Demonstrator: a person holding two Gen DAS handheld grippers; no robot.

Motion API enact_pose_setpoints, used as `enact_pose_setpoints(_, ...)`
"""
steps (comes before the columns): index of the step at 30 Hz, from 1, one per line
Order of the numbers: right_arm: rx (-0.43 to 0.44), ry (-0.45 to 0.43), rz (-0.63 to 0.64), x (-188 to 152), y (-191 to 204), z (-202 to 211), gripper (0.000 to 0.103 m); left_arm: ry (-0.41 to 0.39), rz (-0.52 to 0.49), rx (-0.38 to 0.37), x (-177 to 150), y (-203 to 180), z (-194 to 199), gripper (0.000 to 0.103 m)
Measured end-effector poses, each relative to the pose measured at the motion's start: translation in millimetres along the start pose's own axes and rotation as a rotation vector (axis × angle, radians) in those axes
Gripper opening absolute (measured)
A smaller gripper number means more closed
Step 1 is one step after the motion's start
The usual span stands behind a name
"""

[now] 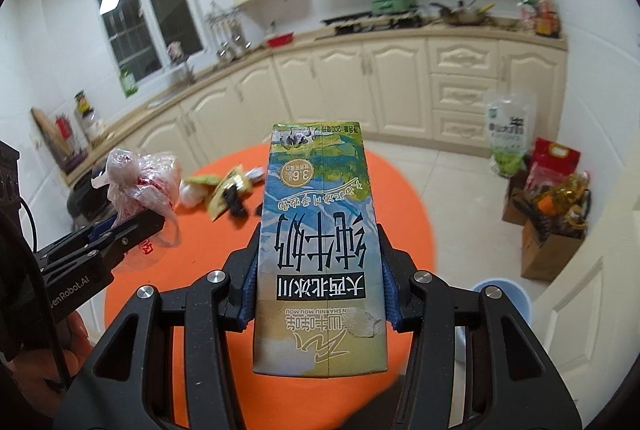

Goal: Collect trash
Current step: 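Carry the clear plastic bag and milk carton to the blue bin and release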

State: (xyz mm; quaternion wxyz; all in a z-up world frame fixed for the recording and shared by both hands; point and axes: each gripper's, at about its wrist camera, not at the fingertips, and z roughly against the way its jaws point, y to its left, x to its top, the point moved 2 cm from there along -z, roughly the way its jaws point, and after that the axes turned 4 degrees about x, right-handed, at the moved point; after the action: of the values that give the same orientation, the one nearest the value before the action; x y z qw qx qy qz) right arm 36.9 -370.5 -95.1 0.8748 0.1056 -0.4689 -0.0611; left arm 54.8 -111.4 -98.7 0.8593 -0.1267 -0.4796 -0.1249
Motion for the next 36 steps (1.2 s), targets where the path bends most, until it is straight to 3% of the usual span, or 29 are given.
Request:
enact_pose_setpoints(9, -0.186, -0.046, -0.112, 6, -108, 42, 0.045, 0.051, -0.135, -0.155, 19, -98, -46, 0.030)
enact_pose_setpoints(13, -0.277, -0.006, -0.183, -4, -168, 40, 0.045, 0.111, -0.186, -0.220, 40, -141, -100, 0.030)
enact_pose_setpoints(19, -0.340, 0.093, -0.316, -35, -256, 10, 0.045, 0.270, -0.240, -0.290, 21, -204, -186, 0.030)
enact_pose_setpoints(29, -0.331, 0.219, -0.486, -81, -357, -60, 0.045, 0.506, -0.257, -0.275, -9, -274, -343, 0.031)
enact_pose_setpoints(33, -0.329, 0.255, -0.538, -99, -389, -86, 0.046, 0.587, -0.245, -0.257, -3, -315, -409, 0.032)
enact_pose_setpoints(36, -0.319, 0.262, -0.584, -109, -412, -104, 0.048, 0.629, -0.229, -0.247, 0, -332, -442, 0.039)
